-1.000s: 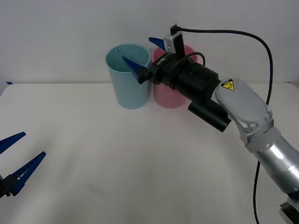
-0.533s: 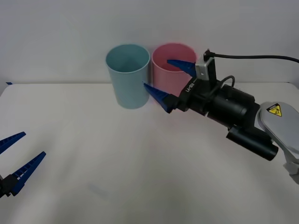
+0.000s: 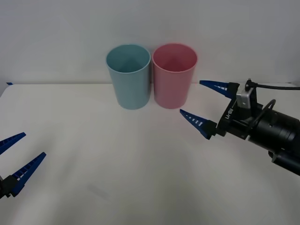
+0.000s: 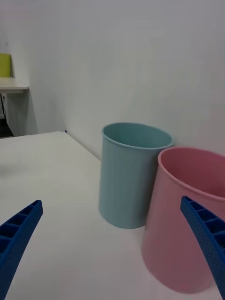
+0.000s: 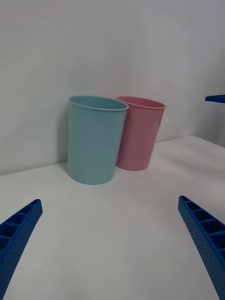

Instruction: Grasp the object on the table and drop it into the matching bin: aluminum can to the light blue bin, PET bottle to the pink bin.

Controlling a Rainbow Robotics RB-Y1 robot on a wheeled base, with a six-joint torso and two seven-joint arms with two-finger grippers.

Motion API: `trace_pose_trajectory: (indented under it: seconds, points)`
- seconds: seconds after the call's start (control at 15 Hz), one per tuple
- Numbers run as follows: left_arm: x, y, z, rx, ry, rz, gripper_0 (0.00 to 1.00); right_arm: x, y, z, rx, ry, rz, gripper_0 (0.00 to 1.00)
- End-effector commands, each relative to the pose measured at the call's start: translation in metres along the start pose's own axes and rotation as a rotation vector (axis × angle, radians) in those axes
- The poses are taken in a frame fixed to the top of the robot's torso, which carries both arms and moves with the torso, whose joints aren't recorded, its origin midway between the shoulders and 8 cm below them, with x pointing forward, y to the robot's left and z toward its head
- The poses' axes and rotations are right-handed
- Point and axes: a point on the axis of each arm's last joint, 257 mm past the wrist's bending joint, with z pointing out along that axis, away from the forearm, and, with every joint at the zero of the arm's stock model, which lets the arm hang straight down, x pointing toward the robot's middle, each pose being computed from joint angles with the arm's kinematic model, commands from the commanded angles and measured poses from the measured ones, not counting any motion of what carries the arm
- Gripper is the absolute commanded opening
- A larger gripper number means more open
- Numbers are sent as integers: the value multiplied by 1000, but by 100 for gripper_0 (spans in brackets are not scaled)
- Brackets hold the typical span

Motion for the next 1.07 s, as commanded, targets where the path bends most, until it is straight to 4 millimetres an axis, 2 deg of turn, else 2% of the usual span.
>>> trace_pose_trajectory:
  seconds: [0.07, 0.33, 0.53, 1.07]
  points:
    - [0, 0, 0, 0, 0, 0, 100, 16, -8, -37, 28, 32, 4, 100]
    - [0, 0, 0, 0, 0, 0, 100, 28, -12, -102, 62, 57, 56, 100]
    - [0, 0, 0, 0, 0, 0, 100, 40, -14, -142, 112, 91, 91, 100]
    - [0, 0, 0, 0, 0, 0, 100, 64, -13, -203, 243, 143, 199, 100]
